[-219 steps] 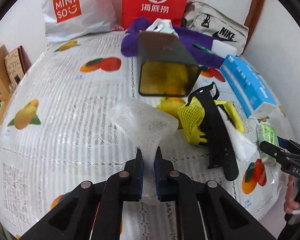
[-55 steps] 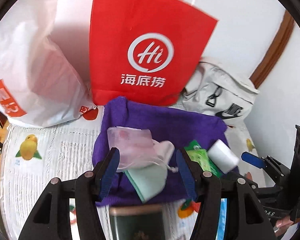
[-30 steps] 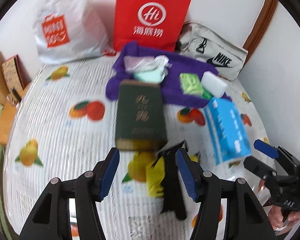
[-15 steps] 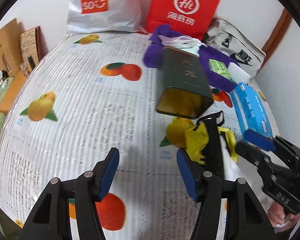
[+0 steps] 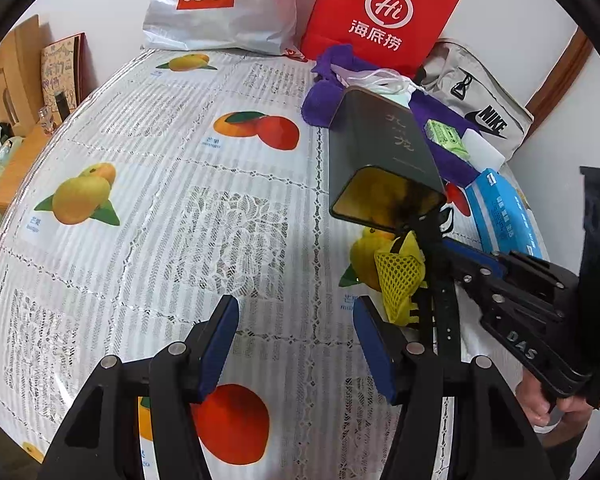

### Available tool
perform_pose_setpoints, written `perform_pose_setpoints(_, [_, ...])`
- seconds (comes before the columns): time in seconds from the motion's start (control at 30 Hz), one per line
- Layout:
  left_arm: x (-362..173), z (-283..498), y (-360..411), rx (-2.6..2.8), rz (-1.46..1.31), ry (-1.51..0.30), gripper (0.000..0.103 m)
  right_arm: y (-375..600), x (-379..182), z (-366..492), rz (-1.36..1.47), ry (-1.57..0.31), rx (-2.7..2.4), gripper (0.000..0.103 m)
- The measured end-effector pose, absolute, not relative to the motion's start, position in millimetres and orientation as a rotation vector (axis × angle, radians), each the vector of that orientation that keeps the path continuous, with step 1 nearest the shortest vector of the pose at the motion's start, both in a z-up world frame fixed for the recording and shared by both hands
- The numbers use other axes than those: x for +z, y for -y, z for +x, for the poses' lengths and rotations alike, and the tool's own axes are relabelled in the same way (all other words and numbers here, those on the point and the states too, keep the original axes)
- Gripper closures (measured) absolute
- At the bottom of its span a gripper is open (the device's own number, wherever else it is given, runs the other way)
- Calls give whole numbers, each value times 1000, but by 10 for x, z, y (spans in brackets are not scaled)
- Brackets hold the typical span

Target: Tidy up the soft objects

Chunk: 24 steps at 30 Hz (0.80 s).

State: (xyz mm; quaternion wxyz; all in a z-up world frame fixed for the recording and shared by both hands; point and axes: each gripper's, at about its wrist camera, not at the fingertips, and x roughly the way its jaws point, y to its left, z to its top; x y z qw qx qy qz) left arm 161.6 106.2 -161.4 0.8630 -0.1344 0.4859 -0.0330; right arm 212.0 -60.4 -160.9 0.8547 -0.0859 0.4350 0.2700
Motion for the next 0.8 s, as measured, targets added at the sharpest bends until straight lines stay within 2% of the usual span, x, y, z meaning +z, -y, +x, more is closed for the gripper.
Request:
perform_pose_setpoints(0.2, [-1647,1588,-1084,-68,-295,-1029,46,657,-1570,2054,-166,-927,580,92])
perform_pose_setpoints(0.5, [-1675,1562,-1089,-73,-307,-1039,46,553,-1695,2160,-253,-982,562,84])
perform_pose_setpoints(0.63, [-1676,1567,-1113,-73,-311,-1039,46,477,-1701,2215,-284,-975,570,85])
perform_pose_setpoints(0.7, [-1682,1569,-1121,-72,-311,-1043,46,449,-1686,2207,-298,-962,584,90])
perform_pose_setpoints(0.8, [-1695,1572,-1123,-72,-313,-1046,46,471,-1617,2154,-281,-926,594,91])
